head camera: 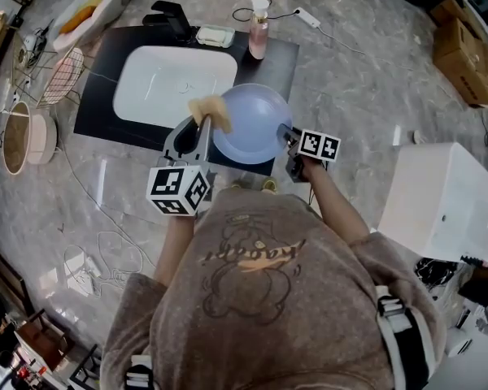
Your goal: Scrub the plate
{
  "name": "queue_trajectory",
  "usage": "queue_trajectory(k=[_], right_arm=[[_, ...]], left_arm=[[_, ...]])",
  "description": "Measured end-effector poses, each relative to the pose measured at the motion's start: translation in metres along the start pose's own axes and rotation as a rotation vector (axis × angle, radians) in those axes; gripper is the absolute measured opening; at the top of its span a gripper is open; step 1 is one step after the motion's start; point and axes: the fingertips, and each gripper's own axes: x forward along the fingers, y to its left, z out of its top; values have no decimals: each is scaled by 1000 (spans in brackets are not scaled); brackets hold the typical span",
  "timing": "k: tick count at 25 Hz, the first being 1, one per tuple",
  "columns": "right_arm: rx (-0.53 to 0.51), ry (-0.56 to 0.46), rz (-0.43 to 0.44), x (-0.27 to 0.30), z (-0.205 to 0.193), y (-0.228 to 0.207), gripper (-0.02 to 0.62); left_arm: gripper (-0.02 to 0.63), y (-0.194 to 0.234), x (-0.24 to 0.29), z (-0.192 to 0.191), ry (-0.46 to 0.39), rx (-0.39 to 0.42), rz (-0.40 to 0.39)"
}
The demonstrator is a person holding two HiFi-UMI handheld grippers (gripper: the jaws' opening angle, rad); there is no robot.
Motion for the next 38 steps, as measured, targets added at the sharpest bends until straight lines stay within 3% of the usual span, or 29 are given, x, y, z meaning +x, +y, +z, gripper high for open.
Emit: queue_trajectory(k=[5,9,19,26,38], right_arm=[[32,6,-53,-1,1,-7,41],[65,-39,-44,-8,11,-2,27],[-173,-91,-79,-37,51,36,26],[-211,-130,8,-63,77,77,26],[-313,-187,23,-105,93,122,28]], left_arm=[[64,-3,3,-3,-1,-4,-6],[64,-6,7,-5,3,-4,-14],[64,-20,24,1,-5,21,-74],[64,-32,38,4,-2,37,-130],[64,-90,67,1,64,157,-322]])
